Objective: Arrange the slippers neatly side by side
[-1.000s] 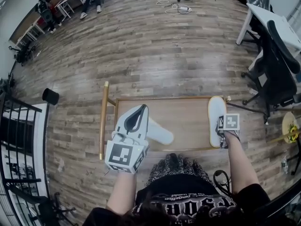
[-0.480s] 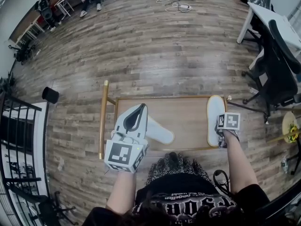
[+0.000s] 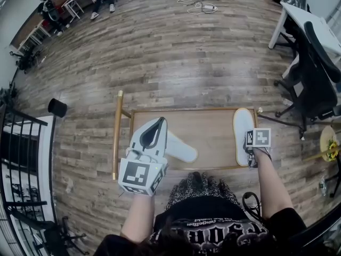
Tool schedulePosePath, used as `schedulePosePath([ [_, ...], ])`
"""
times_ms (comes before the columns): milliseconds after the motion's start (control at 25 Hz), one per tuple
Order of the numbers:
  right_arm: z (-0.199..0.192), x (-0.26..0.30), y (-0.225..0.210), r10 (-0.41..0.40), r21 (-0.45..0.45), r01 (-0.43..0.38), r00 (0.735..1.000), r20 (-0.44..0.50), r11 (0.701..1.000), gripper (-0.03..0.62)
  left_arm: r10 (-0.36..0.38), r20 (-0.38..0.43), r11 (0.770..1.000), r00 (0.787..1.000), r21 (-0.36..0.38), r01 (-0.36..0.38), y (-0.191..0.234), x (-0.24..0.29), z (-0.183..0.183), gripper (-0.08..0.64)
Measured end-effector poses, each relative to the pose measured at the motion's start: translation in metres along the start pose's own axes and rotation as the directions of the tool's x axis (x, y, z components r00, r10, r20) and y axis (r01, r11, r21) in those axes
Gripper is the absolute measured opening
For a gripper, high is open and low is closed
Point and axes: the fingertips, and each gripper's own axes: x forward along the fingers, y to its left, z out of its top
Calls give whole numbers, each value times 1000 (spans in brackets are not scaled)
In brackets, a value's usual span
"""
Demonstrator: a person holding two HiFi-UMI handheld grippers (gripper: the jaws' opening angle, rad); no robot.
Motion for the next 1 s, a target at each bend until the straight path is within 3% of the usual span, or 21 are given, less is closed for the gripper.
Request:
schedulePosePath([
  [160,2,0,5,26,38,-26,1000,13,999,23,-11,3,1000,1000,0,11,-1,-1,1,-9],
  [680,13,-21,10,72,23,-75,992,100,997,97,-5,14,1000,1000,4,4,-6,-7,4,-9],
  [1000,22,-69,33,134,-89,-120,974,180,989,95,18,23,1000,1000,-7,-18,-13,-19,8,-9],
])
